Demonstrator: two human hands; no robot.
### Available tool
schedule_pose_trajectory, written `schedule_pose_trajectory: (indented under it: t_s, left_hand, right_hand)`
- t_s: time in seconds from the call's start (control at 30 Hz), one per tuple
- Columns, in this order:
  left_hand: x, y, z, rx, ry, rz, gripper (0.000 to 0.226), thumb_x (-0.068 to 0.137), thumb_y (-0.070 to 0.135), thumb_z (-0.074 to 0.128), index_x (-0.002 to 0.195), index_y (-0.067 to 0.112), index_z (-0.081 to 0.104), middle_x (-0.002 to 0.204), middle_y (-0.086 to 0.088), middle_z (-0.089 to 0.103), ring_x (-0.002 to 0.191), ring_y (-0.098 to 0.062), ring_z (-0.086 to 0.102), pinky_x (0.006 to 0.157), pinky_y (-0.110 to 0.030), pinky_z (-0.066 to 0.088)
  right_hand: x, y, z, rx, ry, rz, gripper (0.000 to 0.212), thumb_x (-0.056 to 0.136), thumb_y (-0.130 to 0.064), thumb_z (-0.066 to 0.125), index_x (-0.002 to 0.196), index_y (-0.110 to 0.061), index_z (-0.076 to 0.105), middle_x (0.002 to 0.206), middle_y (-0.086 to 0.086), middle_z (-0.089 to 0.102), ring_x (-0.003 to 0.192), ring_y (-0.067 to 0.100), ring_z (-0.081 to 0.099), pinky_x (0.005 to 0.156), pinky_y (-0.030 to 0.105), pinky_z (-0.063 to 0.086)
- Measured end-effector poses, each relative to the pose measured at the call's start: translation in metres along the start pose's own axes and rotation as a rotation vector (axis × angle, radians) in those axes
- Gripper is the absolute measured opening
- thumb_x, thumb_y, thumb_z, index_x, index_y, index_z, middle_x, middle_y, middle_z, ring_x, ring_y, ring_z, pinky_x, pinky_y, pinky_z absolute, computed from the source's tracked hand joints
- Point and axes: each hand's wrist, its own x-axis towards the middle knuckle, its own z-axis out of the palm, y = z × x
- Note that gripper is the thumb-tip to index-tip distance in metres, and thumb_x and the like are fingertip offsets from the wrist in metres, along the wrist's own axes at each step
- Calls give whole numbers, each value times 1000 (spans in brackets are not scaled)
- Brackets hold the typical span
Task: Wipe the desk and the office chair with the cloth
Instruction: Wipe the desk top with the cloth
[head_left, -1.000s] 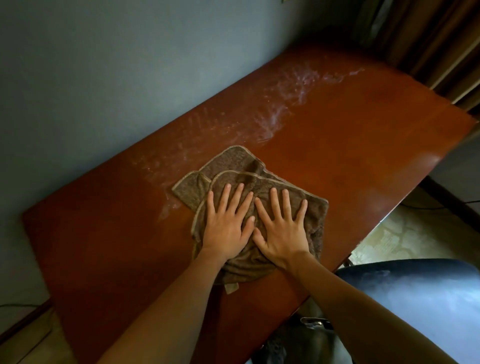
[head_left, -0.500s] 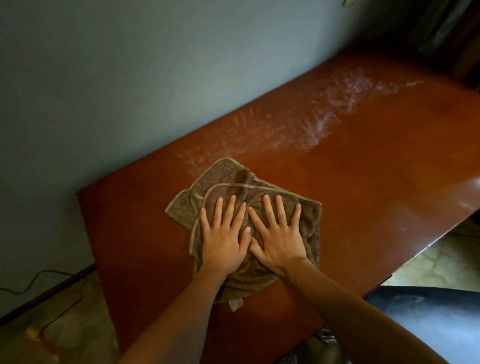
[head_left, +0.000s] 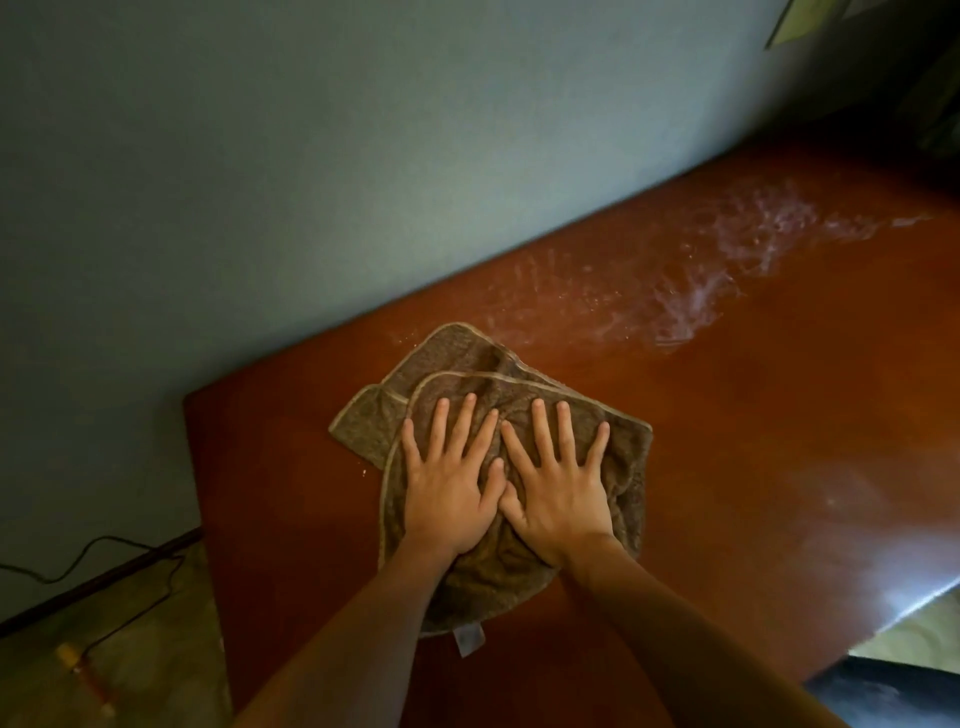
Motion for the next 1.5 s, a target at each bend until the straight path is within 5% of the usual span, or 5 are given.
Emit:
schedule_pose_trajectory:
  t_s: [0.6,0.83,1.13,1.5]
  left_hand:
    - [98,-48,-14,12,20,-5,60,101,55,22,158,38,20,169,4,7,155,-25,-3,119,-65,2]
    - [143,-69,-20,14,31,30,60,100,57,18,158,41,15,169,4,5,155,-25,-5,118,-65,0]
    - [183,-87,-23,0,47,58,61,99,59,9,158,43,10,169,6,3,155,-23,-3,120,-62,3]
    - [132,-103,-14,32,132,146,60,101,54,17,157,35,24,168,0,16,155,-27,5,120,-63,5]
  right_hand:
    - [102,-10,-17,18,22,54,70,99,-61,11,159,-26,18,166,17,9,153,43,4,108,80,6]
    - [142,-16,-26,18,3,117,73,94,-62,-5,160,-29,-5,166,16,-14,152,42,-15,108,78,-3]
    - [177,-21,-33,5,28,181,72,95,-59,-5,160,-29,-7,166,15,-14,152,41,-15,109,78,1]
    - [132,-60,-23,-7,40,233,72,96,-59,-1,161,-27,-3,167,16,-9,152,41,-11,110,77,2]
